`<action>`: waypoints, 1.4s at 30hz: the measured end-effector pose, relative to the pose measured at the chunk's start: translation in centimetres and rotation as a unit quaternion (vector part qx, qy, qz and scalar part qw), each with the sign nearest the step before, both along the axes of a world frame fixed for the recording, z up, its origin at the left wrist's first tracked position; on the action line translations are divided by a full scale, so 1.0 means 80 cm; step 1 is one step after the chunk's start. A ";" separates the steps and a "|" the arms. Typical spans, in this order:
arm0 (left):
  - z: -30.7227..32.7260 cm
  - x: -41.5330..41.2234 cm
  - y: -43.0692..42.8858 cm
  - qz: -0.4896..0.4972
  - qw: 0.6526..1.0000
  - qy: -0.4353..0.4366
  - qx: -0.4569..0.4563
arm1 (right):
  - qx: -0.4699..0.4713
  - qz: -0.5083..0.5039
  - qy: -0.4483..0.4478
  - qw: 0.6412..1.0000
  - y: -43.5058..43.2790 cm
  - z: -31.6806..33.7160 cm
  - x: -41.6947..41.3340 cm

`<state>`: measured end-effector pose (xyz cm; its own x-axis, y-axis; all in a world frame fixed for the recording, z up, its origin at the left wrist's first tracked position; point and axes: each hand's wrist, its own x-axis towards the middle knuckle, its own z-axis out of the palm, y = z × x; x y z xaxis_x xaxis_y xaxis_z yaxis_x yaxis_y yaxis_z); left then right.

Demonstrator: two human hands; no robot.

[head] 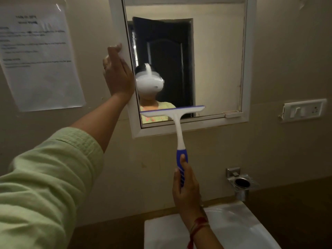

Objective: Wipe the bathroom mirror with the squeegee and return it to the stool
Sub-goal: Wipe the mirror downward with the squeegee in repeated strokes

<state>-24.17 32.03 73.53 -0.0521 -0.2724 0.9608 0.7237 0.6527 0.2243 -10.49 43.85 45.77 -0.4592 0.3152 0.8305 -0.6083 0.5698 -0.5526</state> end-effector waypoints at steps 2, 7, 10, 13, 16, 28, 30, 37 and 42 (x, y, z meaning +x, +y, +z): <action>0.000 0.001 0.000 0.007 1.000 -0.005 0.002 | -0.010 0.000 -0.007 1.000 -0.004 -0.006 0.000; 0.000 0.001 0.001 0.020 0.999 -0.027 0.000 | -0.007 -0.015 0.021 1.000 0.005 0.035 -0.010; -0.001 0.001 0.001 0.022 0.999 -0.032 -0.002 | -0.010 -0.010 0.017 1.000 0.006 0.034 -0.010; -0.002 0.002 0.001 0.018 0.999 -0.031 -0.002 | -0.012 -0.010 -0.001 1.000 0.005 0.002 -0.007; -0.002 0.003 0.001 0.011 1.000 -0.024 -0.002 | -0.012 -0.007 -0.022 1.000 0.005 -0.020 -0.004; -0.001 0.001 0.000 0.029 0.999 -0.033 0.003 | -0.007 -0.028 -0.012 0.999 0.016 0.012 0.002; -0.001 0.003 0.001 0.029 0.999 -0.033 -0.004 | -0.008 -0.027 -0.024 0.999 0.015 -0.007 0.006; -0.002 0.005 -0.001 0.022 0.999 -0.040 -0.003 | -0.018 -0.006 0.016 1.000 0.013 0.052 0.002; -0.002 0.005 0.001 0.022 0.999 -0.041 -0.005 | -0.006 -0.017 -0.003 1.000 0.017 0.031 0.001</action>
